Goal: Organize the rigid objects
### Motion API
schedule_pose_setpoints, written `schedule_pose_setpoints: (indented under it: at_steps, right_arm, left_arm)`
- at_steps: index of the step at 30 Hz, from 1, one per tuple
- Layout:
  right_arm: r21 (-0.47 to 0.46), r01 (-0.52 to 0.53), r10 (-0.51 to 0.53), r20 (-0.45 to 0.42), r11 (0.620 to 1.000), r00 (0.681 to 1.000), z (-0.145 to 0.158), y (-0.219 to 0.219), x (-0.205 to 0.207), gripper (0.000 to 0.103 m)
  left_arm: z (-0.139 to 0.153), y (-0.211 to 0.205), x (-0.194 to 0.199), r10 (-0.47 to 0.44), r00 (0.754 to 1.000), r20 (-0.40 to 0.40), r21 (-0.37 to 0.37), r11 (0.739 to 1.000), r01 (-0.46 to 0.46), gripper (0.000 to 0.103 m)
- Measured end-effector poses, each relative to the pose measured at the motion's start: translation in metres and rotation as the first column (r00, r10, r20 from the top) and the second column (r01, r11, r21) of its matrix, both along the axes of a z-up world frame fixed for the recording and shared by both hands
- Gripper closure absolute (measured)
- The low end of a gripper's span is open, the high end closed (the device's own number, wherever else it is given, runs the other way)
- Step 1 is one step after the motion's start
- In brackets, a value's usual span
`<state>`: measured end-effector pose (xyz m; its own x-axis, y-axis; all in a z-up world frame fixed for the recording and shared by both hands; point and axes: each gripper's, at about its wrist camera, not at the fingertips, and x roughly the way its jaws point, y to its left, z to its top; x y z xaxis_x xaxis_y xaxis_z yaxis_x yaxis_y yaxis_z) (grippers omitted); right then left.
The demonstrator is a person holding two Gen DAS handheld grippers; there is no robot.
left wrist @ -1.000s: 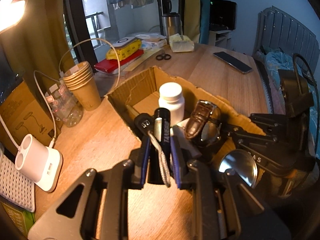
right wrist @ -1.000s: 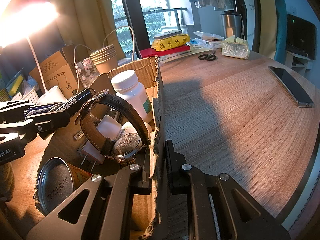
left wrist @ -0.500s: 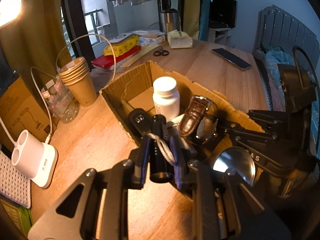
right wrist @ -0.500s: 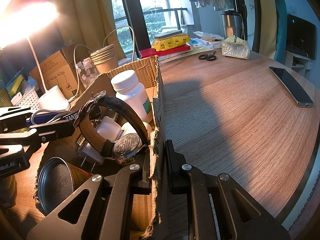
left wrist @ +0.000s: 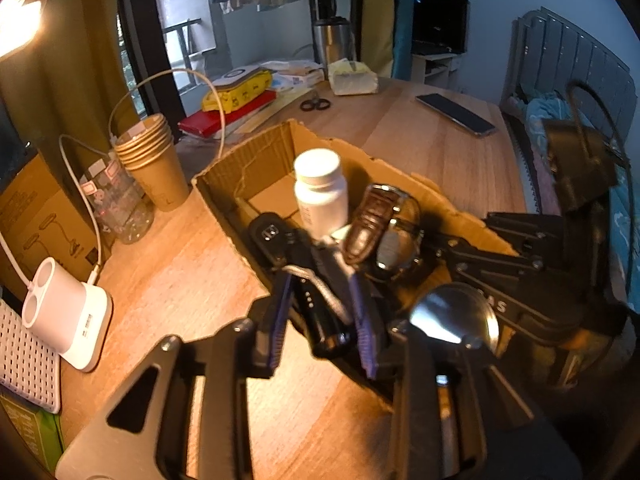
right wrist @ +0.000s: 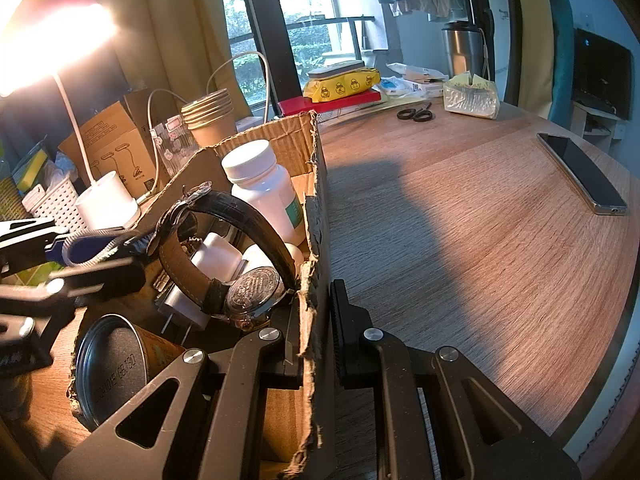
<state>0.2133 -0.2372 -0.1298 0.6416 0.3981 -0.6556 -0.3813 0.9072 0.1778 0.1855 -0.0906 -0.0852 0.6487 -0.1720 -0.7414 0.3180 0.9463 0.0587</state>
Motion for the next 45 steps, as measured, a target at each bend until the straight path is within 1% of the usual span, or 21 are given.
schedule_pose_setpoints:
  at_steps: [1, 2, 5, 14, 21, 27, 30, 31, 34, 36, 39, 42, 45]
  right_arm:
    - [0.000, 0.000, 0.000, 0.000, 1.000, 1.000, 0.000, 0.000, 0.000, 0.090]
    - [0.000, 0.001, -0.001, 0.000, 1.000, 1.000, 0.000, 0.000, 0.000, 0.090]
    - [0.000, 0.000, 0.000, 0.000, 1.000, 1.000, 0.000, 0.000, 0.000, 0.090]
    - [0.000, 0.000, 0.000, 0.000, 1.000, 1.000, 0.000, 0.000, 0.000, 0.090]
    - [0.002, 0.002, -0.002, -0.001, 1.000, 1.000, 0.000, 0.000, 0.000, 0.090]
    - [0.002, 0.008, -0.008, -0.004, 1.000, 1.000, 0.000, -0.001, -0.001, 0.090]
    - [0.006, 0.031, -0.031, -0.025, 0.999, 0.999, -0.001, -0.003, 0.000, 0.089]
    - [0.001, 0.034, -0.034, -0.022, 0.999, 0.999, -0.001, -0.003, 0.000, 0.089]
    - [-0.022, 0.058, -0.059, -0.024, 0.998, 0.998, -0.001, -0.002, 0.002, 0.083]
    - [-0.042, 0.069, -0.070, -0.022, 0.997, 0.997, 0.000, -0.001, 0.002, 0.080]
    - [-0.064, 0.082, -0.083, -0.023, 0.995, 0.996, 0.000, 0.000, 0.002, 0.078]
    - [-0.096, 0.091, -0.093, -0.019, 0.991, 0.995, 0.001, 0.002, 0.001, 0.078]
    - [-0.128, 0.100, -0.102, -0.009, 0.987, 0.995, 0.001, 0.004, 0.000, 0.076]
  left_arm:
    - [0.001, -0.001, -0.002, -0.014, 1.000, -0.001, -0.010, 1.000, 0.014, 0.057]
    - [0.002, -0.001, -0.004, -0.019, 1.000, -0.002, -0.015, 1.000, 0.019, 0.053]
    - [0.002, -0.001, -0.006, -0.015, 1.000, -0.002, -0.009, 1.000, 0.015, 0.052]
    - [0.001, 0.009, -0.010, 0.003, 1.000, -0.012, -0.024, 1.000, -0.004, 0.052]
    - [0.009, 0.010, -0.016, 0.004, 1.000, 0.010, -0.031, 1.000, -0.004, 0.052]
    - [0.018, 0.011, -0.026, 0.021, 0.998, 0.055, -0.032, 0.999, -0.019, 0.051]
    - [0.019, 0.017, -0.033, 0.033, 0.998, 0.062, -0.053, 0.998, -0.030, 0.051]
    - [0.017, 0.020, -0.035, 0.038, 0.997, 0.062, -0.055, 0.998, -0.035, 0.051]
    - [0.017, 0.026, -0.039, 0.050, 0.996, 0.070, -0.055, 0.997, -0.046, 0.051]
    - [0.018, 0.029, -0.041, 0.055, 0.996, 0.074, -0.069, 0.996, -0.050, 0.051]
    - [0.022, 0.031, -0.044, 0.075, 0.994, 0.079, -0.087, 0.994, -0.068, 0.050]
    - [0.025, 0.029, -0.047, 0.068, 0.995, 0.078, -0.098, 0.993, -0.060, 0.049]
    - [0.028, 0.027, -0.050, 0.059, 0.995, 0.083, -0.115, 0.992, -0.049, 0.044]
